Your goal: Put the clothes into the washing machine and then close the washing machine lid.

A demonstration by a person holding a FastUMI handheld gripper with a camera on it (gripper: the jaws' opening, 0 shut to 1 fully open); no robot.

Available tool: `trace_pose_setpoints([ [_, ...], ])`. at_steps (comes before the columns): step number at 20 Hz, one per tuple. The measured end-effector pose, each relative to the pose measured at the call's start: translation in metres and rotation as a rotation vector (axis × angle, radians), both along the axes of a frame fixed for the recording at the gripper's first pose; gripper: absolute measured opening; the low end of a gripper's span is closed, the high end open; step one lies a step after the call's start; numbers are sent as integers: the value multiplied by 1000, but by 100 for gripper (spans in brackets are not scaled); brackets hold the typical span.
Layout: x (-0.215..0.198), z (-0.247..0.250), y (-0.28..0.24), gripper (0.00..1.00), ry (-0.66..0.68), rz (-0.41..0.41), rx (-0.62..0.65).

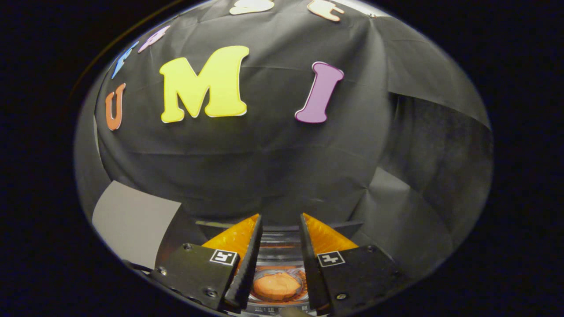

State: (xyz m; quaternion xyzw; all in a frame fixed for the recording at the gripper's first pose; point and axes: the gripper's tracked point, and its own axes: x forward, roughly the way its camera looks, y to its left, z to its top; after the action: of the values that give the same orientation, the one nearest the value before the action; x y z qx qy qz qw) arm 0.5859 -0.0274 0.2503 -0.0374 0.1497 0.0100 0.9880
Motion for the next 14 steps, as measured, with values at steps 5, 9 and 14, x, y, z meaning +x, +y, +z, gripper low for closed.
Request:
trace_pose_setpoints([
  [5,59,-22,3,53,63,29,19],
  [9,89,-49,3,52,123,40,33],
  [14,98,-76,-4,53,153,32,56],
])
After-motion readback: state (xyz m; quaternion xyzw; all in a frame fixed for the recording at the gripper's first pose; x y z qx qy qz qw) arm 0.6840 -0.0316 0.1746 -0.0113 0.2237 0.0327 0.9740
